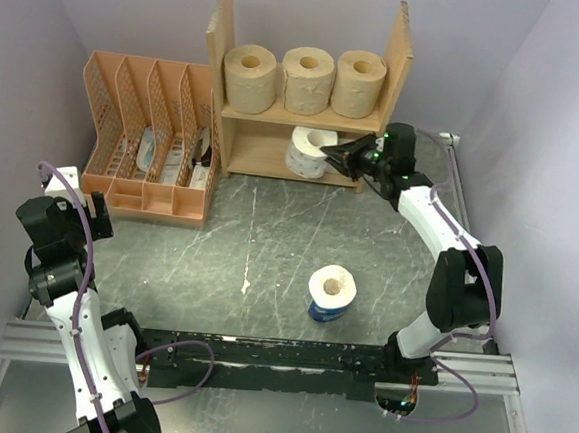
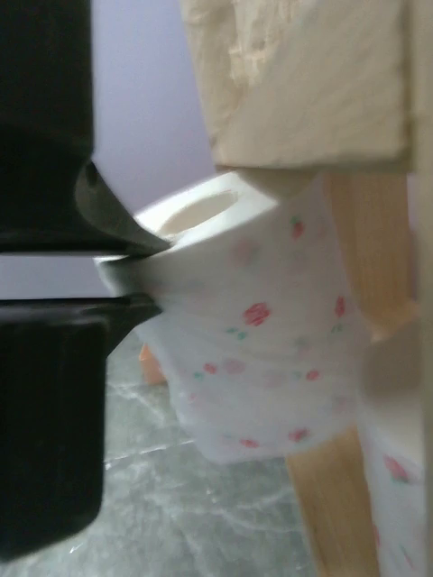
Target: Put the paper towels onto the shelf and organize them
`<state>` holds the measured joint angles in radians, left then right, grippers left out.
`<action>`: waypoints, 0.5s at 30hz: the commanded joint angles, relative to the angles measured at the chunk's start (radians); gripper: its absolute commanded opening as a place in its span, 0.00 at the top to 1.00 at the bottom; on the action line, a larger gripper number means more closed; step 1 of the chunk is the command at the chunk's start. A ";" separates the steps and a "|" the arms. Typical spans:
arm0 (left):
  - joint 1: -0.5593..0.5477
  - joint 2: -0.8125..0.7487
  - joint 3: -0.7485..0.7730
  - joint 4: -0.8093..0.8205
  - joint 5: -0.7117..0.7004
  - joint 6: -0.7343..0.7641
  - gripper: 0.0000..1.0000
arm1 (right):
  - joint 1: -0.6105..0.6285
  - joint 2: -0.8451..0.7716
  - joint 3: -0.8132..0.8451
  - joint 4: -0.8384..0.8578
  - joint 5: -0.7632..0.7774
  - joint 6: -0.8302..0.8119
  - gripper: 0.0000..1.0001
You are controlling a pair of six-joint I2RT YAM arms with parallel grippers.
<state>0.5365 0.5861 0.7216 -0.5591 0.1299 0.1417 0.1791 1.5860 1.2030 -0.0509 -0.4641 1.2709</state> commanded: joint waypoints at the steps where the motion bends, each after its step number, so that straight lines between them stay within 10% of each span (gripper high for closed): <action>1: 0.023 -0.005 0.024 0.004 0.005 -0.003 0.08 | 0.112 0.000 0.045 0.046 0.063 0.018 1.00; 15: 0.028 -0.003 0.024 0.002 0.015 0.001 0.08 | 0.161 0.062 -0.051 0.255 0.093 0.158 1.00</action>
<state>0.5488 0.5858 0.7216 -0.5594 0.1307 0.1421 0.2687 1.6188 1.1667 0.0929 -0.3237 1.3861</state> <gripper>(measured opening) 0.919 0.123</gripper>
